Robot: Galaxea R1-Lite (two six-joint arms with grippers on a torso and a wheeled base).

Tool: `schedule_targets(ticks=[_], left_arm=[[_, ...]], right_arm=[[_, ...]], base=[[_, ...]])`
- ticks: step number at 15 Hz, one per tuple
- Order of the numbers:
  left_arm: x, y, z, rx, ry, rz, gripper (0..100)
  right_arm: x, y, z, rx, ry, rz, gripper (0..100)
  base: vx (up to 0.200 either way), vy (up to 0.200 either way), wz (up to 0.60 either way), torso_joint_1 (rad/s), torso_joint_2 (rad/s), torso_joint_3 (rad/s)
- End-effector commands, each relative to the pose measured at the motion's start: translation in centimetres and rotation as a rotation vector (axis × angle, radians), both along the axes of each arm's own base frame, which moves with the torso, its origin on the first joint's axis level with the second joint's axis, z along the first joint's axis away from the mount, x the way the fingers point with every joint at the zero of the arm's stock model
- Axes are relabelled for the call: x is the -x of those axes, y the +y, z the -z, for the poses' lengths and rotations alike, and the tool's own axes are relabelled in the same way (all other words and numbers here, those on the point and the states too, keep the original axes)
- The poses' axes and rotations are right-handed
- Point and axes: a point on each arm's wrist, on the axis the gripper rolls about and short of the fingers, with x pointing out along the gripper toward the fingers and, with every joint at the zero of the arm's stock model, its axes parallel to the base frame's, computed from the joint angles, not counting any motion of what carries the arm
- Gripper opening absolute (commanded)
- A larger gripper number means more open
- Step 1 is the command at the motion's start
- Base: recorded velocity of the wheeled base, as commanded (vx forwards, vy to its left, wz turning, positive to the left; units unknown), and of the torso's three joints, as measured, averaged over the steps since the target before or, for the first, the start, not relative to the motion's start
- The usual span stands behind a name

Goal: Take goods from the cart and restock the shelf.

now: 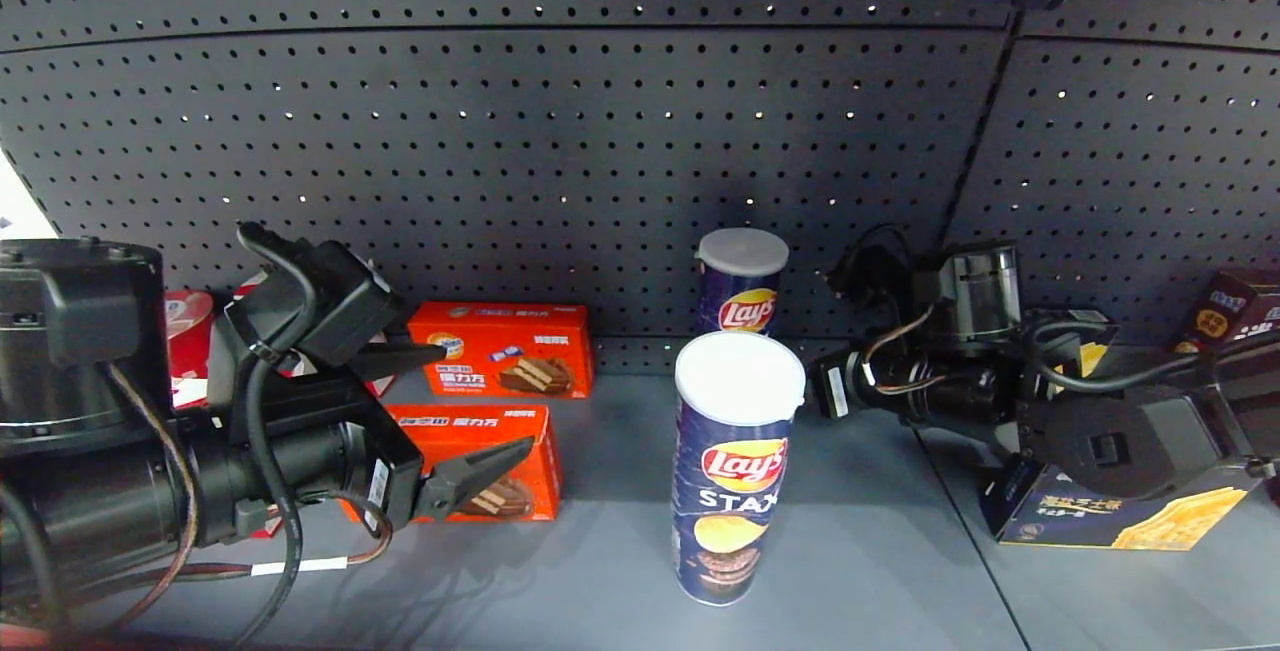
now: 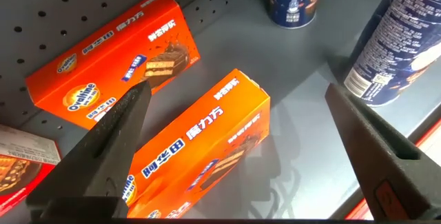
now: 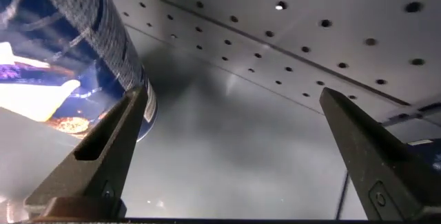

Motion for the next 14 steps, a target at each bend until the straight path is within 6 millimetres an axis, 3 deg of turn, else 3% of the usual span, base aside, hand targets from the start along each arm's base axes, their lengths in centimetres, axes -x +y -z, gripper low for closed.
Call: schedule_targets(ticks=[1, 14], left_arm=[[0.0, 0.0, -0.02, 0.001, 0.0, -0.001, 100], [0.09, 0.08, 0.32, -0.004, 0.011, -0.002, 100]], right_arm=[[-0.03, 0.33, 0.24, 0.002, 0.005, -0.007, 100], [-0.34, 0.95, 0.51, 0.004, 0.008, -0.018, 100]], base=[[0.0, 0.0, 0.0, 0.0, 0.0, 0.0], [0.0, 0.0, 0.0, 0.0, 0.0, 0.0]])
